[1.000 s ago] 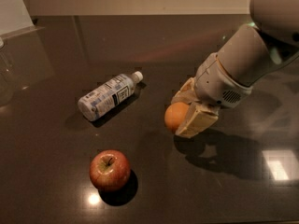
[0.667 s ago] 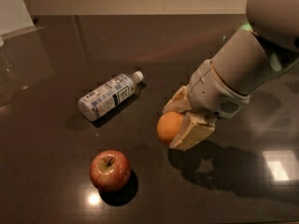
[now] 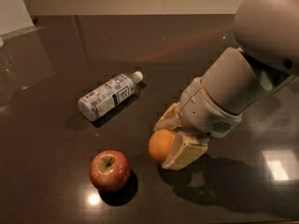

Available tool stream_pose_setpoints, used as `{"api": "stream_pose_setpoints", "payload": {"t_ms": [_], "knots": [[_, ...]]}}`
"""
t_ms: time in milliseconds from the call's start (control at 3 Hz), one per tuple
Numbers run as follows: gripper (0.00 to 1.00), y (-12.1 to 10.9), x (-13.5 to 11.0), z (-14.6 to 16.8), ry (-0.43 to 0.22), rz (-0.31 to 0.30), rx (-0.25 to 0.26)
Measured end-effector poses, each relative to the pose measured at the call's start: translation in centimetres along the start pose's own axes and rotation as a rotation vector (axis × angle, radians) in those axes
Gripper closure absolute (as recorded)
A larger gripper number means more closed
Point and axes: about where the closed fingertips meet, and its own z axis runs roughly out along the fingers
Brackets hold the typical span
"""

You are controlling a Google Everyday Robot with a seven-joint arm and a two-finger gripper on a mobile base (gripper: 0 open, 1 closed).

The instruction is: Move orange near apple

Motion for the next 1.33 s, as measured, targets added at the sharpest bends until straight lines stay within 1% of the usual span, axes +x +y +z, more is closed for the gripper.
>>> {"api": "stream_pose_setpoints", "payload": {"t_ms": [333,667,1000,1333], "knots": [[1.00,0.4,-0.1,1.0,-0.011,0.009,-0.014],[0.82,0.7,-0.4,1.9,-0.015,0.004,-0.023],[0.58,0.7,-0.6,2.6,-0.016,0.008,-0.023],[0.36,0.6,-0.7,3.1,-0.020,0.013,-0.029]]}}
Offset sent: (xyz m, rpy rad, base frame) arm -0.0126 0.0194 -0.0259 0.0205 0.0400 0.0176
